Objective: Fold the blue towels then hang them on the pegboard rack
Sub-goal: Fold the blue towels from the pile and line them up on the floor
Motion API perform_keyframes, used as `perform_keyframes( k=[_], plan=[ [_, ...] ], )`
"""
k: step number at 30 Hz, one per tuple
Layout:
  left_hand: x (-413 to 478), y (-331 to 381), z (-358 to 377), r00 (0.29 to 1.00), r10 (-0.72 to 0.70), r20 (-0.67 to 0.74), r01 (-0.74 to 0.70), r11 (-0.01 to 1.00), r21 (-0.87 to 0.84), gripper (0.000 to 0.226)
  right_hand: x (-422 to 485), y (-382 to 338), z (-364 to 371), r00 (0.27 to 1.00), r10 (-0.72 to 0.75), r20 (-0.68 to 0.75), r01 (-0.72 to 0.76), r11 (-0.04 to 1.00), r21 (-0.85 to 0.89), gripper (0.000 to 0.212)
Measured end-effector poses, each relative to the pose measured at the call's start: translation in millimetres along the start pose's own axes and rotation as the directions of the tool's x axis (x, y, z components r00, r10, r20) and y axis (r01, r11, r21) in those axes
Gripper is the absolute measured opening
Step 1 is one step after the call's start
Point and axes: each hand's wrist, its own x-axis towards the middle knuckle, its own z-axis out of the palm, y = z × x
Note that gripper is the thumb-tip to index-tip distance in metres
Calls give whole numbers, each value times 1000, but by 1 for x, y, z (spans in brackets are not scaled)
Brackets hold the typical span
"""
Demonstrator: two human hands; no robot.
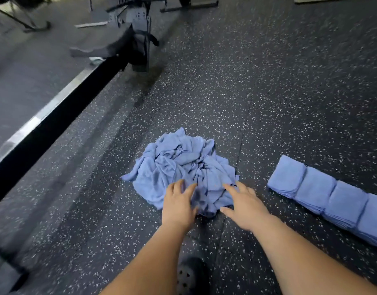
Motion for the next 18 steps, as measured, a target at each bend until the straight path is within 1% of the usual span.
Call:
perform_keyframes(
  k=[3, 7, 8, 10, 12, 14, 16, 18],
  plan=[
    [3, -16, -4, 998, -56, -22, 56, 998, -18, 66, 11, -23, 6, 997, -60, 39, 60, 998, -19, 80],
    [21, -23, -8, 995, -89, 38, 93, 990, -103, 63, 23, -44, 11, 989, -138, 45, 138, 990, 16, 74],
    [26, -23, -9, 995, -89, 51, 95, 988, -119, 58, 25, -47, 12, 986, -164, 41, 163, 986, 18, 72],
    [36, -25, -10, 993, -88, 74, 94, 991, -96, 41, 28, -52, 15, 980, -198, 36, 197, 980, 39, 68],
    [45, -28, -12, 992, -92, 92, 95, 995, -36, 25, 31, -55, 16, 982, -177, 59, 172, 981, 91, 67],
    [50, -30, -14, 990, -87, 114, 90, 996, -19, 20, 33, -59, 13, 987, -139, 86, 127, 983, 133, 68],
    [49, -31, -18, 991, -76, 112, 84, 994, -72, 19, 33, -62, 9, 988, -123, 91, 109, 983, 149, 68],
    [44, -32, -22, 989, -103, 103, 119, 979, -168, 16, 31, -68, 4, 989, -112, 94, 93, 979, 180, 68]
  ],
)
